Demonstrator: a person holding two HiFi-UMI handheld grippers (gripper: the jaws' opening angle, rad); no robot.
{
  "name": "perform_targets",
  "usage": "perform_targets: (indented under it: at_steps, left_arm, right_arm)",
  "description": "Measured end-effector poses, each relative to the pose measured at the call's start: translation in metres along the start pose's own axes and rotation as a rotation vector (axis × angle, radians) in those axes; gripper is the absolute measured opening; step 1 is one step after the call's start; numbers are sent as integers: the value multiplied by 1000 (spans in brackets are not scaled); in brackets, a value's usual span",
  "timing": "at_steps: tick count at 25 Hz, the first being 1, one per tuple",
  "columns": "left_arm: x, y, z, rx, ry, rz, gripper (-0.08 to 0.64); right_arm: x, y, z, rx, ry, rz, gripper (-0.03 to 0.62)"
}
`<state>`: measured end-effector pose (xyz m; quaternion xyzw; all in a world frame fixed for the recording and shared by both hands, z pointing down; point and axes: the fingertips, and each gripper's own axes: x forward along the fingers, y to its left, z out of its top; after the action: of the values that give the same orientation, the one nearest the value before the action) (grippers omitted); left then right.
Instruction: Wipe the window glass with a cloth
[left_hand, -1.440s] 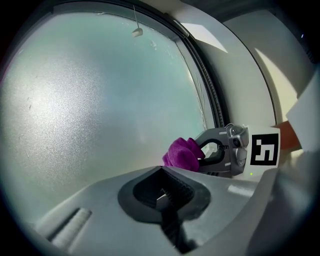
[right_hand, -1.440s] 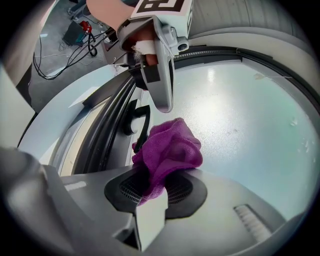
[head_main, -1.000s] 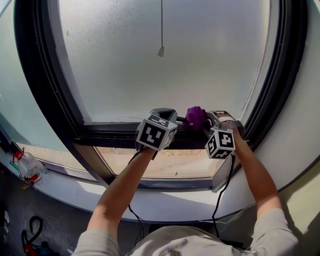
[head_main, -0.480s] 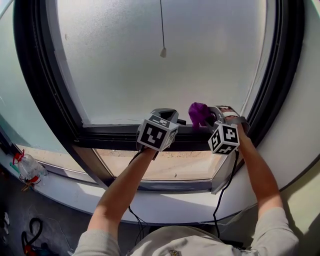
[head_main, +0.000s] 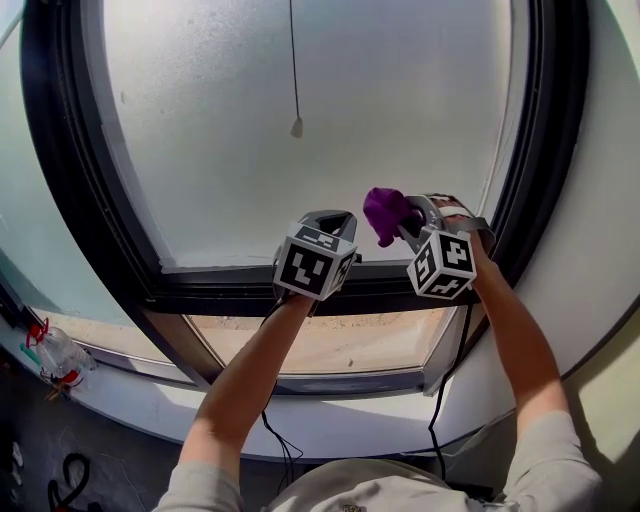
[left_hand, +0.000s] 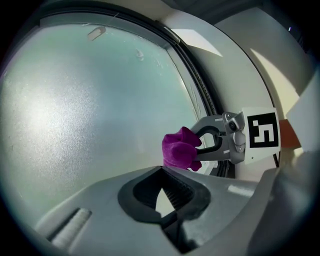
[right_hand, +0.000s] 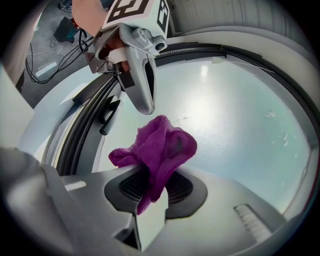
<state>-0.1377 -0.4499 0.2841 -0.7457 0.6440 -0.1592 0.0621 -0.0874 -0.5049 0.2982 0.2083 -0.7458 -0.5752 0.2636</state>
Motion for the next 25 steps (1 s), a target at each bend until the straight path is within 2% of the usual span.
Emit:
perform_targets:
  at_steps: [9, 16, 22, 25]
  left_arm:
    - [-7, 11, 36, 20, -51, 30, 2]
    - [-17, 25, 64, 72, -88, 54, 2]
    - [-30, 26, 100, 124, -143, 62, 2]
    - [-37, 23, 122, 126, -179, 52, 2]
  right_arm:
    - [-9, -53, 20, -2, -38, -54, 109]
    - [-14, -97, 33, 7, -57, -118, 109]
    - [-22, -132, 41, -25, -49, -161, 109]
    - [-27, -150, 44, -24, -46, -175, 109]
